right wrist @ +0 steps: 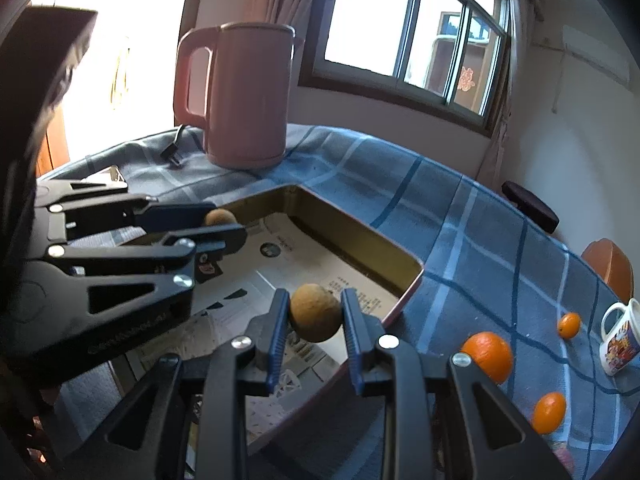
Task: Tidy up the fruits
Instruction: 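Open left gripper over the tin while right gripper releases its fruit there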
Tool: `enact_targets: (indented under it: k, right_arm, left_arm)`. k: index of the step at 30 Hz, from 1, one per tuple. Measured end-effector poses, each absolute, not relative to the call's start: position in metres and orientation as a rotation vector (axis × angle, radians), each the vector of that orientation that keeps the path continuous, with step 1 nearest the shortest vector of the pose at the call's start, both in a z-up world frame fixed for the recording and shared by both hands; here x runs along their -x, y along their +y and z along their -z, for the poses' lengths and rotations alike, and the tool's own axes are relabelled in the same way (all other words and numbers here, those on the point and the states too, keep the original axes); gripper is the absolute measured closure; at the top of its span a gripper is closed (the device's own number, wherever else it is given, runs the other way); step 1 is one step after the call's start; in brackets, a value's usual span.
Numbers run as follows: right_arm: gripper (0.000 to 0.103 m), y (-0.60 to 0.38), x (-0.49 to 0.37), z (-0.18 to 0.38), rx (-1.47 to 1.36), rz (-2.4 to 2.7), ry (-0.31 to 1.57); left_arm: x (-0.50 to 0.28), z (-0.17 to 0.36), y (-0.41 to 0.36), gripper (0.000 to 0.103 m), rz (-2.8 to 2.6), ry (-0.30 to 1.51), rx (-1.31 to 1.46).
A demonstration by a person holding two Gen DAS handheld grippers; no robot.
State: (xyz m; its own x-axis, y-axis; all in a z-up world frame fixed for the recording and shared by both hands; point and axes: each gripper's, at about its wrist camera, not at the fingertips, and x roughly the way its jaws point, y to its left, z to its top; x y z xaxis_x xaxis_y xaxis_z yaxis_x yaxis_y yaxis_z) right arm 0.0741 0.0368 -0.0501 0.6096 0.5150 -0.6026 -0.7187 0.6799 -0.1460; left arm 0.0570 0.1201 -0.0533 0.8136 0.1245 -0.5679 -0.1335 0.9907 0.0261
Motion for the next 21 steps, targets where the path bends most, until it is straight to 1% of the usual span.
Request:
enact_targets:
  k: [2,4,5,6,7,9,11,14,18,20,21]
  right_arm:
    - [0.073,0.037,-0.075,0.051,0.396,-0.738,0.565]
    - [0.060,0.037,-0.075,0.050,0.381,-0.745,0.567]
    - [0.047,0.036,-0.075,0.049,0.376,-0.750,0.567]
    - [0.038,0.035,-0.074,0.049,0.370,-0.751,0.562]
    - [0.037,0.034,-0.072,0.048,0.366,-0.748,0.554]
    - [0.036,0.031,-0.070,0.045,0.357,-0.740,0.541]
    - [0.036,0.024,-0.067,0.041,0.345,-0.728,0.531]
    - [0.035,-0.004,-0.058,0.032,0.340,-0.677,0.485]
    - [0.030,-0.061,-0.054,0.018,0.259,-0.574,0.448]
    - [0.024,-0.098,-0.055,0.013,0.206,-0.494,0.432]
    - [0.024,-0.111,-0.056,0.011,0.188,-0.458,0.432]
  left_arm:
    - [-0.057,0.053,0.119,0.076,-0.138,0.604,0.008]
    - [-0.056,0.053,0.119,0.075,-0.141,0.604,0.011]
    - [-0.056,0.053,0.119,0.074,-0.142,0.604,0.014]
    - [-0.055,0.053,0.119,0.072,-0.143,0.603,0.018]
    - [-0.054,0.052,0.119,0.068,-0.143,0.599,0.021]
    - [-0.051,0.050,0.119,0.056,-0.148,0.585,0.030]
    - [-0.044,0.044,0.118,0.039,-0.156,0.554,0.050]
    - [-0.035,0.034,0.113,0.037,-0.142,0.508,0.066]
    - [-0.030,0.028,0.093,0.036,-0.088,0.485,0.065]
    - [-0.030,0.028,0.076,0.036,-0.051,0.487,0.054]
    - [-0.030,0.028,0.070,0.036,-0.037,0.489,0.051]
